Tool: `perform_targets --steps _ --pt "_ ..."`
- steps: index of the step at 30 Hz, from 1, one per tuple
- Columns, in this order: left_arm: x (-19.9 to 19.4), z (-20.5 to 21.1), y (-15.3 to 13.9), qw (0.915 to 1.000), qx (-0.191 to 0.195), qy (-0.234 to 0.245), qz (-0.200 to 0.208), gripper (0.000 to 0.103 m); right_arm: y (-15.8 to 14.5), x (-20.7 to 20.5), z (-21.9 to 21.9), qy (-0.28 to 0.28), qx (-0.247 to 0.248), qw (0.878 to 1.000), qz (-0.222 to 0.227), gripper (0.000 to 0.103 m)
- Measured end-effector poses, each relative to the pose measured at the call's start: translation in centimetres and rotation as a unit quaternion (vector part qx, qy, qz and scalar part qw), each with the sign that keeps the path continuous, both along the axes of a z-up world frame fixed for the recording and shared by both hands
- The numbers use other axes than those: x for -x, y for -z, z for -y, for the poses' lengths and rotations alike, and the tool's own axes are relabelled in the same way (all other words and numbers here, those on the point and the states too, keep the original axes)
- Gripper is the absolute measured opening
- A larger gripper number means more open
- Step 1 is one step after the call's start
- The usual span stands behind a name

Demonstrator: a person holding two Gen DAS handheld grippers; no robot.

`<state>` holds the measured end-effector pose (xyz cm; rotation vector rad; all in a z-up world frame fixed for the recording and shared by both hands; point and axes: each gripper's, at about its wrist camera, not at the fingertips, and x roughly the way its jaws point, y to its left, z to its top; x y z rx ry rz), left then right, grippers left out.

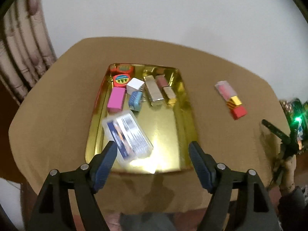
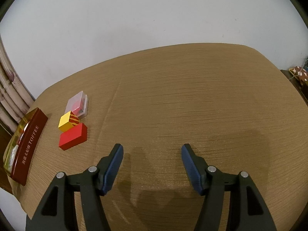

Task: Organize rigid objects
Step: 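Move the right gripper to the red block and close on it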

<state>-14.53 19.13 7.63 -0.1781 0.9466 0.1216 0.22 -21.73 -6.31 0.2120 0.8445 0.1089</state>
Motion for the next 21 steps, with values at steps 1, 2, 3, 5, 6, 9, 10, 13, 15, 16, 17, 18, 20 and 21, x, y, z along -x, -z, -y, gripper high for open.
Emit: perform_targets --steps 1,2,3,5,6,9,10,13,15,16,17,18,20,21 --pt "1.0 0.8 -0.2 0.9999 -0.002 -0.004 0.012 0.073 0.0 0.0 0.0 -0.002 0.001 1.000 -0.001 0.066" --pt "2.0 1.7 -0.4 0.9997 -0.003 -0.003 0.023 0.073 -0.1 0.0 -0.1 -0.004 0.002 1.000 -0.001 0.066" --pt "3.2 2.6 -0.1 0.9995 -0.005 -0.006 0.029 0.073 -0.3 0.1 -0.3 -0.013 0.004 1.000 0.002 0.066" --pt "4.9 3.3 1.0 0.9993 -0.003 -0.012 0.036 0.073 -0.9 0.4 -1.5 -0.044 0.010 0.999 0.003 0.066" --pt "5.5 3.8 1.5 0.9992 -0.002 -0.011 0.038 0.073 -1.2 0.6 -2.3 -0.058 0.016 0.998 0.004 0.066" --pt "6.7 4.6 2.3 0.9995 -0.003 -0.008 0.030 0.073 -2.7 1.3 -5.7 -0.106 0.035 0.994 0.016 0.066" --pt "6.9 4.5 2.4 0.9996 -0.003 -0.006 0.029 0.073 -3.1 1.3 -7.0 -0.123 0.041 0.991 0.016 0.066" --pt "7.1 4.5 3.0 0.9997 -0.006 0.000 0.024 0.073 -3.9 0.8 -10.8 -0.152 0.072 0.986 0.015 0.066" --pt "7.0 4.4 3.4 0.9998 -0.001 0.002 0.020 0.073 -4.0 0.2 -12.6 -0.167 0.073 0.983 0.012 0.066" --pt "7.2 4.4 3.7 0.9998 0.002 0.002 0.020 0.073 -4.0 -0.3 -13.4 -0.161 0.090 0.983 0.013 0.067" --pt "7.2 4.2 3.7 0.9998 0.007 0.003 0.020 0.073 -3.9 -0.9 -13.8 -0.158 0.100 0.982 0.010 0.067" --pt "7.2 4.2 3.9 0.9997 0.010 0.004 0.020 0.073 -3.6 -1.4 -14.1 -0.161 0.098 0.982 0.004 0.067" --pt "7.1 3.9 4.2 0.9997 0.016 0.004 0.017 0.073 -3.3 -2.5 -14.2 -0.166 0.079 0.983 -0.013 0.067" --pt "7.1 3.8 4.2 0.9997 0.020 0.004 0.016 0.073 -3.1 -2.9 -14.3 -0.164 0.081 0.983 -0.018 0.067"
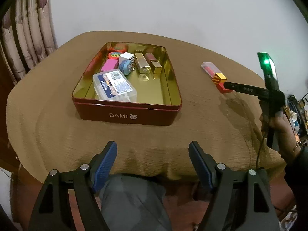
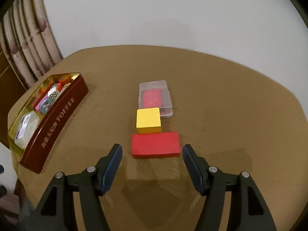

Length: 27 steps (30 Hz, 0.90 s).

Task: Organize rigid objects
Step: 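Move the right gripper to the red block and close on it, then carry the red block with the right gripper and release it into the tin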

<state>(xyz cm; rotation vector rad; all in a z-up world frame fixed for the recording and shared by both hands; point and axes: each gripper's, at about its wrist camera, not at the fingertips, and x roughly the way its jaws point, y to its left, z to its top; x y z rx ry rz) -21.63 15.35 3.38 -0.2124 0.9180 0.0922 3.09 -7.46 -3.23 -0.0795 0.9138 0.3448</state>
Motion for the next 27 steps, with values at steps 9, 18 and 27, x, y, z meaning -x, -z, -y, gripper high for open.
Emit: perform_targets --steps 9,18,27 --pt "-0.4 0.0 1.1 0.9995 0.022 0.008 -0.021 0.073 1.8 -1.9 0.1 -0.020 0.016 0.999 -0.038 0.067" --pt "-0.4 1.1 1.6 0.9995 -0.005 0.014 -0.028 0.073 2.4 -1.4 -0.8 -0.028 0.054 0.998 -0.022 0.061" --pt "-0.4 0.1 1.7 0.9988 0.019 -0.006 -0.046 0.073 1.0 2.1 0.0 -0.035 0.029 0.998 -0.032 0.060"
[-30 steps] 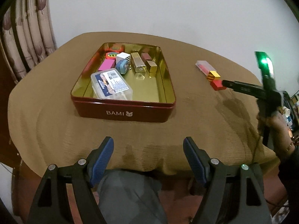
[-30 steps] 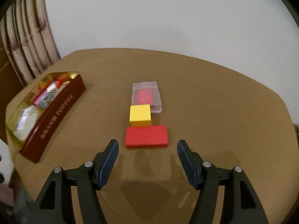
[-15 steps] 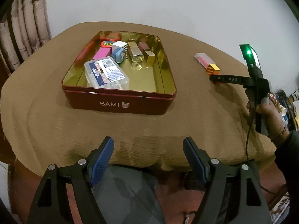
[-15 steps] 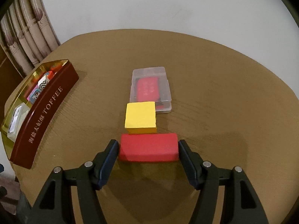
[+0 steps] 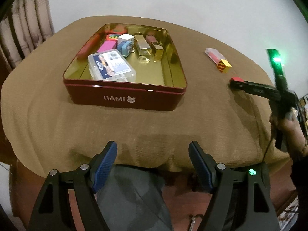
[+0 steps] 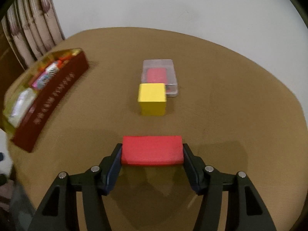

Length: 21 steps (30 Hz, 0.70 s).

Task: Organize rigid objects
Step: 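Carry the red block with the right gripper and release it into the tin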

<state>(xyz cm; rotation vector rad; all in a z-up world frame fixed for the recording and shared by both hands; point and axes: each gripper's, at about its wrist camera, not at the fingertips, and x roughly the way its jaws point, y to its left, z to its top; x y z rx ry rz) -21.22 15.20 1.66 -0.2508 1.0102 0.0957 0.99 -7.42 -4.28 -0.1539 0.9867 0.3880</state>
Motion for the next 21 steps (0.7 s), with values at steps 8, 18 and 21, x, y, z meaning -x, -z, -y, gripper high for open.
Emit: perform_targets --steps 8,18,21 --pt "0.5 -1.1 -0.7 0.9998 0.007 -0.017 0.010 0.073 -9.2 3.0 -8.4 -0.140 -0.077 0.986 0.042 0.060" --pt "0.6 -2.8 -1.0 0.9992 0.011 -0.038 0.008 0.073 -7.1 2.7 -21.4 -0.317 0.029 0.947 0.040 0.060" --pt "0.5 -2.9 -0.9 0.9992 0.020 -0.034 0.005 0.073 -5.6 2.0 -23.0 -0.334 0.062 0.940 0.022 0.060"
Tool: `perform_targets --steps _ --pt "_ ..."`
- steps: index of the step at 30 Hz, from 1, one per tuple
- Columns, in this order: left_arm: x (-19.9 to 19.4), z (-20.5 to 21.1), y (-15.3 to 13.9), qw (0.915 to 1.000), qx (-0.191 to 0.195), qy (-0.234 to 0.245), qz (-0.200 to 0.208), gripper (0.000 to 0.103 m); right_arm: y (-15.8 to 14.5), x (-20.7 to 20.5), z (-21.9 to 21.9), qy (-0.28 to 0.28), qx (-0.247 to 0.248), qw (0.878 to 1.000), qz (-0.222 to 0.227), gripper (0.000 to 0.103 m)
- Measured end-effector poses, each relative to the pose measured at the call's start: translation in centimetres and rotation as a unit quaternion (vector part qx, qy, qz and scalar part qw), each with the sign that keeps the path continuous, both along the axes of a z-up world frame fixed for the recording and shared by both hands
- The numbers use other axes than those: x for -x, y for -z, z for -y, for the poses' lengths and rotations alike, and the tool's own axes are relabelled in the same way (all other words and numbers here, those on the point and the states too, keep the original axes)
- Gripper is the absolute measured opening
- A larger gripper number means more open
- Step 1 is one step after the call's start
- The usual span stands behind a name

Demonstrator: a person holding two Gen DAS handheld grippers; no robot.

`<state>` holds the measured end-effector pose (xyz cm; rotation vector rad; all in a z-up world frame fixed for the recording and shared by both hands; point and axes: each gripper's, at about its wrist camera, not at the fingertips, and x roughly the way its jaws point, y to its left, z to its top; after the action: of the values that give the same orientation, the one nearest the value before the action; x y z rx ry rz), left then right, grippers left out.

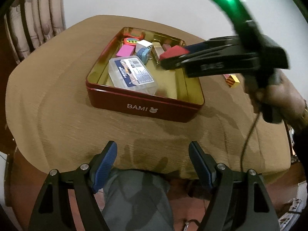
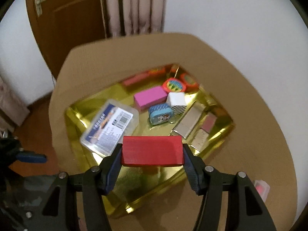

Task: Organize rigid objects
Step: 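Carry the red block with the right gripper and release it into the tin, then move the left gripper to the yellow cube and close on it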

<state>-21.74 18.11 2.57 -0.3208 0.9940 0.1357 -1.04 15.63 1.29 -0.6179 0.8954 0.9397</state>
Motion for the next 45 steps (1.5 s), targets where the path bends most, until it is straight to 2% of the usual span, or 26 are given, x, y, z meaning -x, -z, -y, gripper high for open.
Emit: perform_targets --steps 4,11,13,17,22,26,29,33,37,39,42,45 --pt "-0.3 0.2 0.4 0.9999 -0.005 0.005 -0.011 0.073 2.3 -1.2 -1.2 -0.015 0.039 0.999 -0.014 0.060" --pt "-0.5 0.2 1.0 0.9997 0.002 0.012 -0.020 0.073 3.7 -1.9 -2.6 -0.020 0.037 0.998 -0.039 0.061" --pt "-0.6 0.2 1.1 0.9996 0.000 0.011 -0.024 0.073 4.0 -2.4 -2.8 -0.018 0.026 0.998 -0.059 0.061" --pt "-0.9 0.2 1.3 0.9996 -0.001 0.014 -0.026 0.073 3.8 -2.8 -2.4 -0.007 -0.001 0.999 -0.053 0.061" --pt "-1.0 0.9 1.5 0.9992 -0.016 0.021 -0.031 0.073 1.6 -2.3 -0.8 0.015 -0.059 0.998 -0.019 0.061" --pt "-0.9 1.5 1.3 0.9986 -0.036 0.025 -0.028 0.073 -0.9 -1.5 2.1 0.055 -0.117 0.992 0.006 0.061" --pt "-0.8 2.0 1.2 0.9978 -0.052 0.030 -0.028 0.073 -2.4 -0.4 6.1 0.117 -0.160 0.979 0.042 0.061" --pt "-0.8 2.8 1.3 0.9970 -0.060 0.038 -0.032 0.073 -2.1 0.3 12.7 0.210 -0.171 0.959 0.080 0.061" --pt "-0.5 4.0 1.1 0.9955 -0.076 0.046 -0.033 0.073 -0.2 -0.1 20.7 0.306 -0.152 0.936 0.086 0.062" --pt "-0.5 4.9 1.1 0.9939 -0.090 0.054 -0.035 0.073 1.3 -0.7 25.3 0.360 -0.138 0.919 0.083 0.062" --pt "-0.6 6.2 1.1 0.9916 -0.106 0.065 -0.036 0.080 3.1 -1.0 30.7 0.417 -0.117 0.897 0.090 0.062" --pt "-1.3 7.9 0.8 0.9899 -0.110 0.083 -0.035 0.080 4.2 -1.3 34.1 0.456 -0.111 0.878 0.092 0.062"
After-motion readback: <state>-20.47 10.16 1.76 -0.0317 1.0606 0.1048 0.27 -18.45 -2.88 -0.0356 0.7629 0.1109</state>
